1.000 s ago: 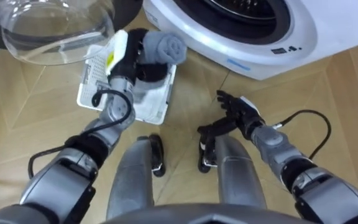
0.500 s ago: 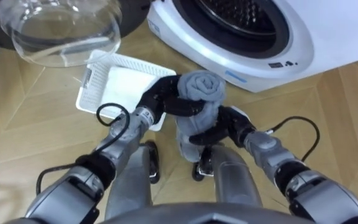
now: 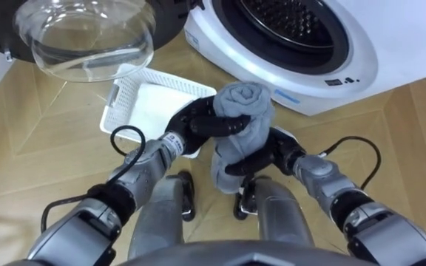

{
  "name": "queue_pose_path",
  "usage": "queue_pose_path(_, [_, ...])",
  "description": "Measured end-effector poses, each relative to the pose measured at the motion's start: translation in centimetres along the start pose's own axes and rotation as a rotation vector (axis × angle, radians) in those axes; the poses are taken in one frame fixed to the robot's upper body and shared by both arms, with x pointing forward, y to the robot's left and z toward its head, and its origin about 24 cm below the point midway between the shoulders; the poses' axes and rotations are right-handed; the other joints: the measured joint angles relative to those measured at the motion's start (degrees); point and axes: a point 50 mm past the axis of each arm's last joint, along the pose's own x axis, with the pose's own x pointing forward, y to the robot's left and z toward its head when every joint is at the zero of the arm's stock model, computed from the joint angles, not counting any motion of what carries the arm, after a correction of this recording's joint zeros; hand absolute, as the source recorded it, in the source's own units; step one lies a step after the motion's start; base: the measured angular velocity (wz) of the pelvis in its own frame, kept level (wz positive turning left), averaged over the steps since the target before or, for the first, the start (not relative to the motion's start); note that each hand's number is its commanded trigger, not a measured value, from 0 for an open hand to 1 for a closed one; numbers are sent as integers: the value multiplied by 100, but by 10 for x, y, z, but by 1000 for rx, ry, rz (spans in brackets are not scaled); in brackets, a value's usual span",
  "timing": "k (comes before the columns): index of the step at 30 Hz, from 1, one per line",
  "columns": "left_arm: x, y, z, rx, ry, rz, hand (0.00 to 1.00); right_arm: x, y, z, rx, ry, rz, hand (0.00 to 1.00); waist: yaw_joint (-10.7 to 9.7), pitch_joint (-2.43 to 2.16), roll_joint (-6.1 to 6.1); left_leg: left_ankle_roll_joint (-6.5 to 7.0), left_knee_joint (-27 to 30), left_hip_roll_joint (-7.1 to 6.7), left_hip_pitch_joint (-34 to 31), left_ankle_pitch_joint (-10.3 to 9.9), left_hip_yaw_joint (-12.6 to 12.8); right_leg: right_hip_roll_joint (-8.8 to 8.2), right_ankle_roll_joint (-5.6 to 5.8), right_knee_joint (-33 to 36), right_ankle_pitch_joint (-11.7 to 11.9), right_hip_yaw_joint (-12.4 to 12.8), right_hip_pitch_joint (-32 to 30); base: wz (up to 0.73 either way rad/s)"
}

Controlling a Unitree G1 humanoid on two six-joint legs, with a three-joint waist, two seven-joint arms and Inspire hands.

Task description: Put towel into washing machine

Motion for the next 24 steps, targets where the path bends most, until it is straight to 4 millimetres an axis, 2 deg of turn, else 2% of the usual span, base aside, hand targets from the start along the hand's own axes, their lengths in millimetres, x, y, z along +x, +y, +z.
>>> queue_pose_path(4, [2, -4, 9, -9, -39, -28, 100, 0, -3, 1, 14, -6, -22, 100, -12, 1, 7, -20, -72, 4, 98, 18, -3, 13, -5, -82, 7, -9, 102, 0])
queue_pose_path(6, [3, -9, 18, -69, -89, -74, 100, 0, -4, -1, 21, 16, -34, 100, 1, 0, 8, -24, -161, -6, 167, 42, -10, 12, -4, -153, 17, -24, 172, 5])
queue_pose_path(12, [4, -14, 26, -120, -127, -104, 100, 2, 2, 2, 30, 5, -4, 100, -7, 2, 8, -40, -257, -13, 317, 58, -28, 21, -1, -220, 20, -16, 305, 0])
queue_pose_path(24, [4, -11, 31, -142, -159, -99, 100, 4, 11, 5, 47, -5, 50, 100, -27, 40, -53, -41, -256, 15, 312, 60, -5, 41, -8, -220, 30, -23, 328, 0])
